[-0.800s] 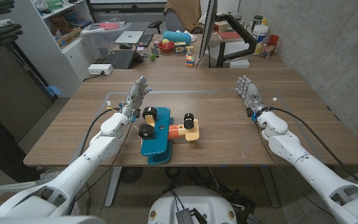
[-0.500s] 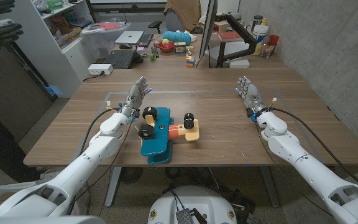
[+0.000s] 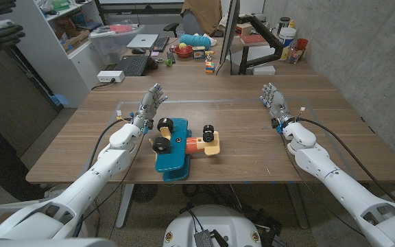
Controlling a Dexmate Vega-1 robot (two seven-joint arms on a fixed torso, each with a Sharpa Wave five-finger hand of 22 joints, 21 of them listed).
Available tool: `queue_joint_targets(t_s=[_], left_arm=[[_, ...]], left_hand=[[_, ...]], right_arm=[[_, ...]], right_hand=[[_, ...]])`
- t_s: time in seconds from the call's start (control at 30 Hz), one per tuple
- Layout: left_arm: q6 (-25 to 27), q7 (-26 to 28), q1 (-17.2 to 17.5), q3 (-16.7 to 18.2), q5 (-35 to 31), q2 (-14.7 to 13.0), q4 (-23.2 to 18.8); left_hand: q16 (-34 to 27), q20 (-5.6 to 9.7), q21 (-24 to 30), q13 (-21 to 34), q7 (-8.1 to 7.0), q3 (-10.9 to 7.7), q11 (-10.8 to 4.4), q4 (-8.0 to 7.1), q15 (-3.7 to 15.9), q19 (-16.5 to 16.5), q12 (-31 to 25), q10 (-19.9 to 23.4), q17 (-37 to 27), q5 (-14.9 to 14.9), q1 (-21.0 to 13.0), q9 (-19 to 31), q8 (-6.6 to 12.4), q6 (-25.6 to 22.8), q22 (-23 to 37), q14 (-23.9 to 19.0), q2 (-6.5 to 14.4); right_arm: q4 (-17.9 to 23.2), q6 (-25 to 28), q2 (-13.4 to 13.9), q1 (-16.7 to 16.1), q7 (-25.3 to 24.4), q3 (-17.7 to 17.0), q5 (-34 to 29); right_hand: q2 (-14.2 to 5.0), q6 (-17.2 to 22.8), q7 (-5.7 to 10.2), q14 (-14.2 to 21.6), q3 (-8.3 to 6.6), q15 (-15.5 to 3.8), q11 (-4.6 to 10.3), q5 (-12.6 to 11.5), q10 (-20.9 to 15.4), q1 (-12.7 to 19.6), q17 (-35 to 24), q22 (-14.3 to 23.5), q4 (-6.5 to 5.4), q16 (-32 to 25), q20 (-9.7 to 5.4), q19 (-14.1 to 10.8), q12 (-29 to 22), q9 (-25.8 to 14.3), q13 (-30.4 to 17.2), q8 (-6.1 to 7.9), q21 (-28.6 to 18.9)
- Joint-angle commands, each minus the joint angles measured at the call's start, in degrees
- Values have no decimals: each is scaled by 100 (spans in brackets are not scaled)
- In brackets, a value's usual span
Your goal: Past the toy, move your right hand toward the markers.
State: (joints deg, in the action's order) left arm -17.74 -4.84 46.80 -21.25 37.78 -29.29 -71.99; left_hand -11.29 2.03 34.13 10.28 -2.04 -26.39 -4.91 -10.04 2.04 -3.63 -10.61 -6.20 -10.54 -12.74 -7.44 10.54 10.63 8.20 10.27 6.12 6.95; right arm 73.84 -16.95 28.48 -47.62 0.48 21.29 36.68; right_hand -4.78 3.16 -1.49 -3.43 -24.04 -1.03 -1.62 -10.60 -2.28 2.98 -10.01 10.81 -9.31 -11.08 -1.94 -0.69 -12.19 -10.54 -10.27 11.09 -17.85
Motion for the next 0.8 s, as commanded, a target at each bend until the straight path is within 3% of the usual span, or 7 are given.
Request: queue_joint_targets(t_s=[0.03,0.2,0.23,0.33,0.8], left_arm=[[-35,-70,-49,0,2,5,69],[-35,-99,-73,-17,-9,8,99],[-33,-102,-75,-19,-11,7,101],[-38,-105,-78,-21,-13,10,106],[-64,-127,-100,-38,-60,-13,97]], left_hand=[[-32,241,-6,15,-37,-59,35,3,192,-29,-26,-7,-6,-35,-17,8,47,-11,10,27,273],[-32,241,-12,15,-42,-62,32,4,193,-24,-26,-2,-5,-36,-11,8,48,-19,10,24,269],[-32,237,-12,15,-38,-62,34,4,190,-22,-27,-1,-5,-36,-10,8,48,-21,10,24,269],[-32,223,-20,15,-35,-63,39,4,186,-28,-25,-2,-4,-37,-5,8,47,-23,11,22,266],[-29,220,-37,16,-25,-69,53,6,181,-10,-29,16,-3,-39,13,8,44,-31,11,17,259]], right_arm=[[-19,-55,6,-3,-29,-36,-10],[-16,-135,39,6,-33,-36,-87],[-20,-169,47,12,-47,-29,-132],[-56,-303,56,38,-53,-11,-248],[-148,-710,75,181,-73,74,-657]], right_hand=[[-494,71,-6,63,2,8,0,-19,-71,26,-4,30,31,-47,-376,-71,-45,-27,-18,53,-54],[-450,164,52,95,24,41,-11,-14,-94,41,4,30,59,-35,-335,-84,-47,-33,-19,82,-51],[-438,198,58,126,33,43,-30,-11,-127,50,7,31,72,-33,-246,-115,-55,-39,-20,90,-58],[-433,287,89,221,43,29,-5,-9,-170,62,11,32,87,-49,-181,-172,-66,-48,-22,118,-73],[-427,328,150,283,37,13,-10,-11,-250,122,24,32,140,-22,-231,-197,-82,-64,-24,117,-66]])
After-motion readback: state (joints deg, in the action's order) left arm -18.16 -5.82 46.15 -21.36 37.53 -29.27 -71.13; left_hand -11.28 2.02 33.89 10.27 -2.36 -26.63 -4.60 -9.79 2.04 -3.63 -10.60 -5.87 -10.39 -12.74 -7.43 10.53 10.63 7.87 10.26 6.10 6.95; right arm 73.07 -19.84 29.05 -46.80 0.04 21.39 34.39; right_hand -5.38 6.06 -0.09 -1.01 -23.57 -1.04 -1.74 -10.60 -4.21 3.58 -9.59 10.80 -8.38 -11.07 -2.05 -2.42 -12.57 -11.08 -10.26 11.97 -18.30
